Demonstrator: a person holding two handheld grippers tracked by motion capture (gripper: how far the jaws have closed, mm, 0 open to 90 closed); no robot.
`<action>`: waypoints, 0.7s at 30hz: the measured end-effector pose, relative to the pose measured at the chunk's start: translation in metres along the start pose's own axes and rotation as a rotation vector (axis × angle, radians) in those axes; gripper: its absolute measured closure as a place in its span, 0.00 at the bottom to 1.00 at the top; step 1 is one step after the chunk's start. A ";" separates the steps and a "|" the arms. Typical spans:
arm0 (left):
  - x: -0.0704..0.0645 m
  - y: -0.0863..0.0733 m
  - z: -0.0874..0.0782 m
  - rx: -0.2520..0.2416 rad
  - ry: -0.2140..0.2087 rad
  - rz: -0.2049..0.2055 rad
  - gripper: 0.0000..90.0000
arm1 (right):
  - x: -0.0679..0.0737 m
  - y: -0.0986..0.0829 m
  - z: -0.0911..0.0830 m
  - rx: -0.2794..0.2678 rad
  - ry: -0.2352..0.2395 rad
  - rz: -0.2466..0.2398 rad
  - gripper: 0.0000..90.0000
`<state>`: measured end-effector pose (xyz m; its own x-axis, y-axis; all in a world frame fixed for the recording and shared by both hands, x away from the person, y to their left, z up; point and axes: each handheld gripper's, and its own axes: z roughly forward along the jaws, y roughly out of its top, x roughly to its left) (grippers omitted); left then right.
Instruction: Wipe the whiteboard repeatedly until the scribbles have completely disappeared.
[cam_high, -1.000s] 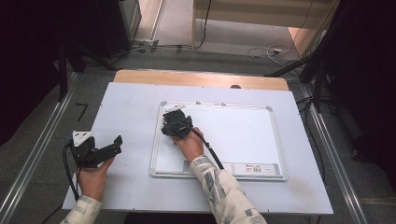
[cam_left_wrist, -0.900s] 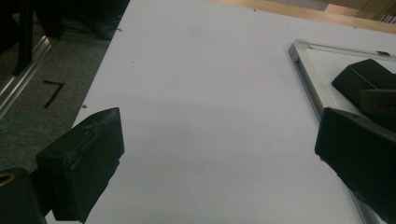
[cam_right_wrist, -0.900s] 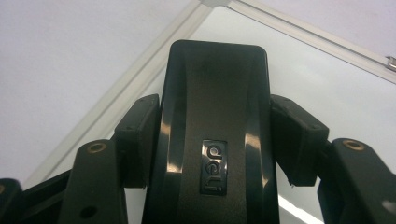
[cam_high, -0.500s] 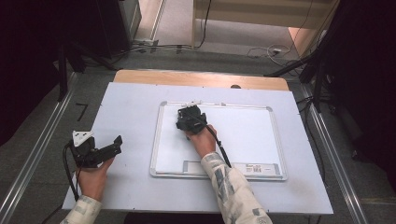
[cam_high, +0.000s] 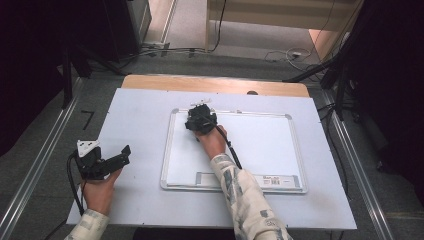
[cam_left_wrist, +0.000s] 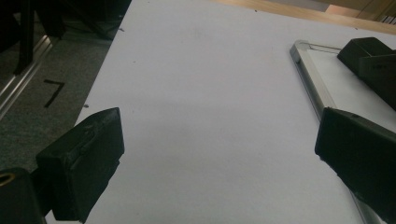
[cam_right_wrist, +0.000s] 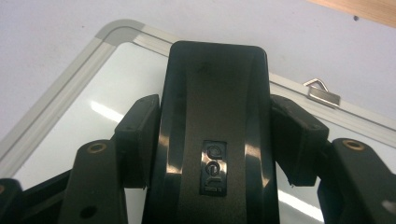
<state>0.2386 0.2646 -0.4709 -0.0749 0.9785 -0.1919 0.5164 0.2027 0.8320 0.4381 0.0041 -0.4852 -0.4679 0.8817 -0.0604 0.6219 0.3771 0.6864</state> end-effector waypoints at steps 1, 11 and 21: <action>0.000 0.000 0.000 0.001 -0.001 0.001 0.02 | 0.002 0.001 0.001 0.000 0.002 -0.002 0.40; 0.001 0.000 0.000 -0.002 0.002 -0.001 0.02 | 0.020 0.002 0.001 0.000 0.045 -0.050 0.40; 0.004 0.000 -0.002 -0.005 0.003 -0.009 0.02 | -0.007 0.003 0.001 0.012 0.001 -0.017 0.40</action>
<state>0.2365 0.2682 -0.4704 -0.0825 0.9768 -0.1977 0.5114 0.2118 0.8328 0.4440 -0.0005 -0.4839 -0.4787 0.8751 -0.0713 0.6215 0.3952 0.6764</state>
